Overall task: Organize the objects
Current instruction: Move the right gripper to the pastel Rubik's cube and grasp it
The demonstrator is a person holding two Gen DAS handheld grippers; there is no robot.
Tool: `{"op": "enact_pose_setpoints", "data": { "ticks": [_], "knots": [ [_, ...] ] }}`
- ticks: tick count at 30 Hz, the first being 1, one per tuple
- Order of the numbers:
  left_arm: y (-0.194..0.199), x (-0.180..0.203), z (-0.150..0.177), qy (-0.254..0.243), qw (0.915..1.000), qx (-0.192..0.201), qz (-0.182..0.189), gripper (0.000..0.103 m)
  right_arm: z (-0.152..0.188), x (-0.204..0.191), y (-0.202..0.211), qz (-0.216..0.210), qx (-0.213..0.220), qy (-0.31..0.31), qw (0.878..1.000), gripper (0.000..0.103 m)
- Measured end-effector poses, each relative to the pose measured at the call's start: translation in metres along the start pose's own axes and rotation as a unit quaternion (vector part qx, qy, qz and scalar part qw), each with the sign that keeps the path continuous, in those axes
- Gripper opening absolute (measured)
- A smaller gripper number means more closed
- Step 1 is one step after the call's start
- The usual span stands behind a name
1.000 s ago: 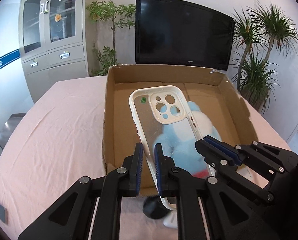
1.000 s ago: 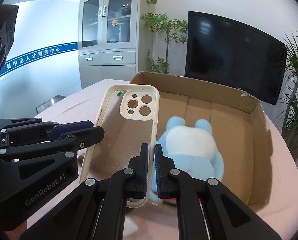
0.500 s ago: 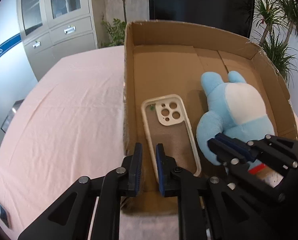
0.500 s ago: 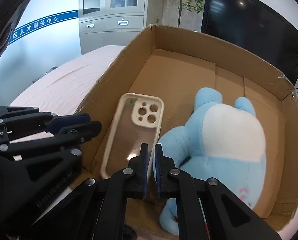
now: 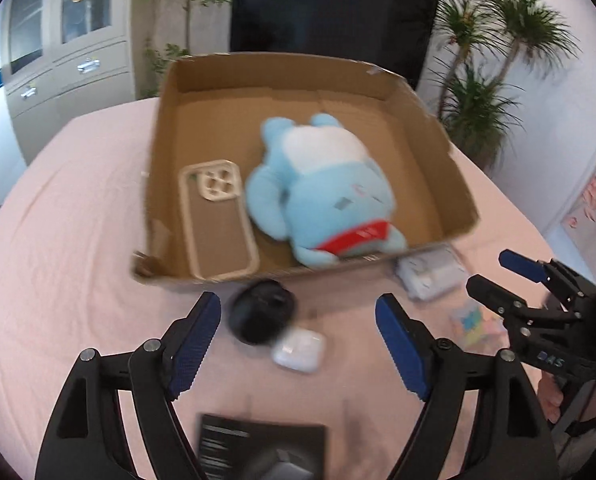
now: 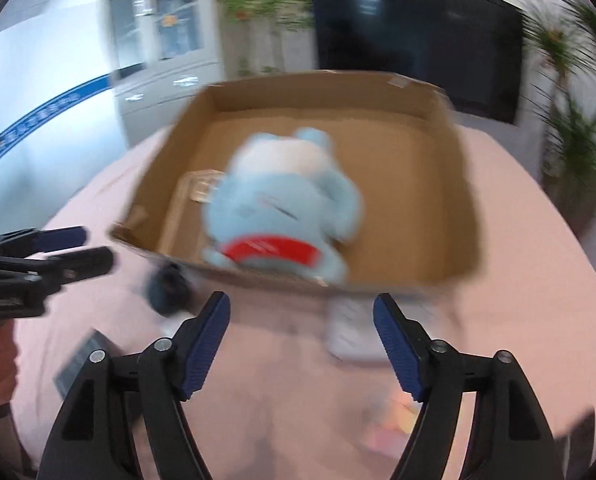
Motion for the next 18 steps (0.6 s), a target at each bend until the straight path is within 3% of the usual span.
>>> {"op": "enact_pose_setpoints", "data": {
  "ticks": [1, 4, 6, 7, 10, 11, 13, 15, 18],
  "knots": [
    [-0.005, 0.008, 0.001, -0.003, 1.0000, -0.005, 0.008, 0.079, 0.017, 0.021, 0.001, 0.022, -0.011, -0.016, 1.000, 0.076],
    [-0.019, 0.037, 0.009, -0.016, 0.9992, -0.027, 0.024, 0.079, 0.049, 0.046, -0.007, 0.028, -0.042, -0.041, 0.998, 0.076],
    [-0.025, 0.051, 0.015, -0.027, 0.9985, -0.039, 0.027, 0.079, 0.065, 0.057, -0.015, 0.053, -0.051, -0.038, 0.997, 0.076],
    [-0.028, 0.059, 0.018, -0.034, 0.9981, -0.045, 0.027, 0.079, 0.072, 0.060, -0.020, 0.071, -0.058, -0.025, 0.996, 0.065],
    [-0.028, 0.074, 0.032, -0.055, 0.9966, -0.056, 0.026, 0.079, 0.089, 0.060, -0.015, 0.055, -0.053, -0.012, 0.997, 0.060],
    [-0.027, 0.077, 0.038, -0.059, 0.9961, -0.059, 0.029, 0.079, 0.091, 0.057, -0.011, 0.041, -0.051, -0.002, 0.998, 0.060],
    [-0.025, 0.083, 0.051, -0.062, 0.9944, -0.073, 0.045, 0.079, 0.099, 0.039, -0.002, -0.027, -0.043, 0.033, 0.998, 0.059],
    [-0.022, 0.093, 0.070, -0.070, 0.9907, -0.094, 0.069, 0.079, 0.114, 0.006, 0.016, -0.138, -0.038, 0.086, 0.986, 0.059],
    [-0.018, 0.108, 0.090, -0.082, 0.9861, -0.111, 0.093, 0.079, 0.131, -0.010, 0.035, -0.179, -0.027, 0.103, 0.978, 0.062]
  ]
}}
Point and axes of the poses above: each gripper's, at about its wrist camera, not at the fingertips, and y roughly against the way its jaws point, x to its right, z to its underside, the point moved 9 cm from there along -y, roughly the way its jaws point, and after that the axes turned 6 degrees about z, right-handed, at the moved point
